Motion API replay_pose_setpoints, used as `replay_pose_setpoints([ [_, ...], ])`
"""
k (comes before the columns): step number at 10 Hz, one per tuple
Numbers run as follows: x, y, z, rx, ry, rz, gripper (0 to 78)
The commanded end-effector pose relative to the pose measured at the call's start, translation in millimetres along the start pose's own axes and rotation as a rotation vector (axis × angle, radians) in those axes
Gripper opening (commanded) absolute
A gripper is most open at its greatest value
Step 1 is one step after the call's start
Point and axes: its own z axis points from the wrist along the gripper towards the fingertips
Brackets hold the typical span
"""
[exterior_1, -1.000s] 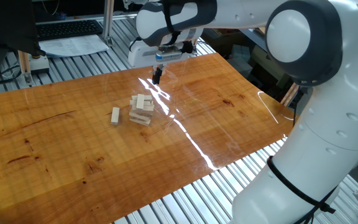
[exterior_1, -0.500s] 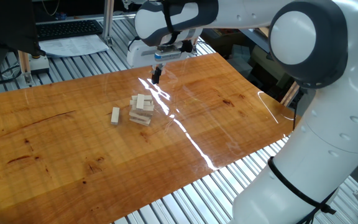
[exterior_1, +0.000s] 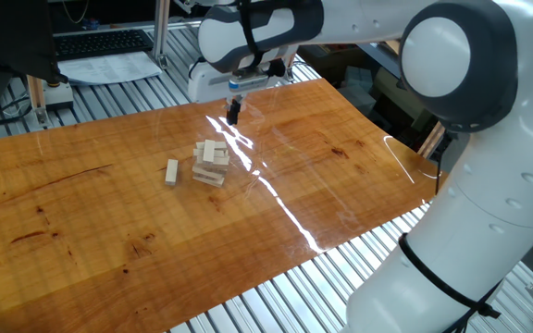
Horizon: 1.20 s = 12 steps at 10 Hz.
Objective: Play Jenga
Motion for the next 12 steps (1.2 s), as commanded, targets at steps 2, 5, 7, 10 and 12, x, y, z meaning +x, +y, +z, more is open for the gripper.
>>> replay_pose_setpoints([
  [2,11.0,-3.5,-35.5,-0.055,0.002,-0.002,1.2],
  [5,26.6,-11.8,-68.9,-0.089,0.025,0.020,1.2],
  [7,44.0,-5.2,-72.4,-0.093,0.019,0.038,1.2],
  [10,52.5,3.5,-59.6,-0.098,0.020,0.048,1.2],
  [12,48.5,6.1,-54.5,-0.080,0.024,0.053,1.2],
])
